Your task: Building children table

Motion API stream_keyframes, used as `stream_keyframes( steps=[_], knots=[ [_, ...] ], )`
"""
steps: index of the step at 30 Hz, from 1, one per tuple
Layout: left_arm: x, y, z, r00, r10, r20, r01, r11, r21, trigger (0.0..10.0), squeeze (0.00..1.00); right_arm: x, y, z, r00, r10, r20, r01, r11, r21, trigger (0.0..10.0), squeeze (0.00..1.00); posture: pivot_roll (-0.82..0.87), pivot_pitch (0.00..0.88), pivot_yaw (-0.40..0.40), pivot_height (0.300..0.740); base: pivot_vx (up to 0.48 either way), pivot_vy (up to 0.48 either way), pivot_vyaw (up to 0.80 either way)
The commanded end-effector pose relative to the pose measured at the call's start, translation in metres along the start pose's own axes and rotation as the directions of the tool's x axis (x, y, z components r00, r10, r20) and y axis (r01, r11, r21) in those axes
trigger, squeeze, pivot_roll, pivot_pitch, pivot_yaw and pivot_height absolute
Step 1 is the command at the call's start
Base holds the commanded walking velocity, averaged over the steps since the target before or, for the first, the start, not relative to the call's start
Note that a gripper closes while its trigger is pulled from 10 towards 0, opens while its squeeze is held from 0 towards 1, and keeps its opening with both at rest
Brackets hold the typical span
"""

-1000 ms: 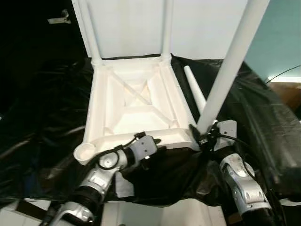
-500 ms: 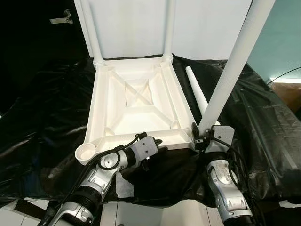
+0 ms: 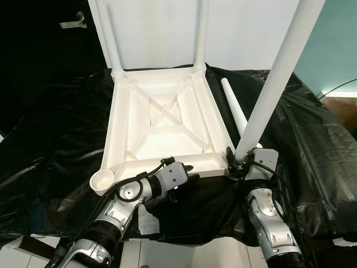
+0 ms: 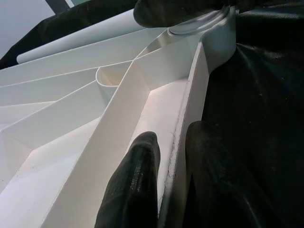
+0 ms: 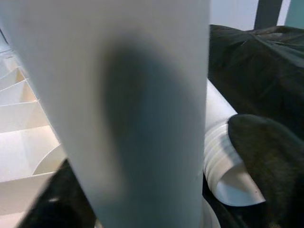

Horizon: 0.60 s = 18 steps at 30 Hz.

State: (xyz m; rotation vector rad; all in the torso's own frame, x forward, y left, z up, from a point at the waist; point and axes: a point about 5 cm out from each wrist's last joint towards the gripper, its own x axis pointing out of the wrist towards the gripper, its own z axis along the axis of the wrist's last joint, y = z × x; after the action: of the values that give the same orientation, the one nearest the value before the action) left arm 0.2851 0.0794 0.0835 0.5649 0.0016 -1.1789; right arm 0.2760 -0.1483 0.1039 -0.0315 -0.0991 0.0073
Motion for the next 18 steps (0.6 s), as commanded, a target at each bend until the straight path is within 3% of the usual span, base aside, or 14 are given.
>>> stream_keyframes(
  steps=[1, 4, 6, 10, 18],
  knots=[
    [-0.001, -0.022, -0.021, 0.989, -0.109, -0.099, 0.105, 0.994, -0.042, 10.0, 0.00, 0.002, -0.003, 0.000, 0.999, 0.033, -0.008, -0.033, 0.999, -0.013, 10.0, 0.00, -0.02, 0.010, -0.023, 0.740, 0.000, 0.000, 0.00],
    [0.000, -0.023, -0.021, 0.989, -0.109, -0.097, 0.105, 0.993, -0.044, 10.0, 0.00, 0.003, -0.006, 0.002, 0.996, 0.086, 0.000, -0.086, 0.996, -0.033, 10.0, 0.00, -0.02, 0.010, -0.023, 0.740, 0.000, 0.000, 0.00],
    [0.000, -0.023, -0.021, 0.989, -0.109, -0.095, 0.105, 0.993, -0.045, 10.0, 0.00, 0.004, -0.014, 0.006, 0.974, 0.227, -0.007, -0.226, 0.971, -0.072, 10.0, 0.00, -0.02, 0.009, -0.022, 0.740, 0.000, 0.000, 0.00],
    [0.000, -0.023, -0.020, 0.989, -0.110, -0.094, 0.106, 0.993, -0.044, 10.0, 0.00, 0.006, -0.020, 0.009, 0.949, 0.315, -0.025, -0.316, 0.945, -0.079, 10.0, 0.00, -0.02, 0.009, -0.018, 0.740, 0.000, 0.000, 0.00],
    [-0.001, -0.021, -0.020, 0.989, -0.112, -0.097, 0.109, 0.993, -0.039, 10.0, 0.00, 0.004, -0.019, 0.013, 0.848, 0.523, -0.085, -0.529, 0.846, -0.070, 10.0, 0.00, -0.02, 0.013, -0.013, 0.740, 0.000, 0.000, 0.00]
  ],
)
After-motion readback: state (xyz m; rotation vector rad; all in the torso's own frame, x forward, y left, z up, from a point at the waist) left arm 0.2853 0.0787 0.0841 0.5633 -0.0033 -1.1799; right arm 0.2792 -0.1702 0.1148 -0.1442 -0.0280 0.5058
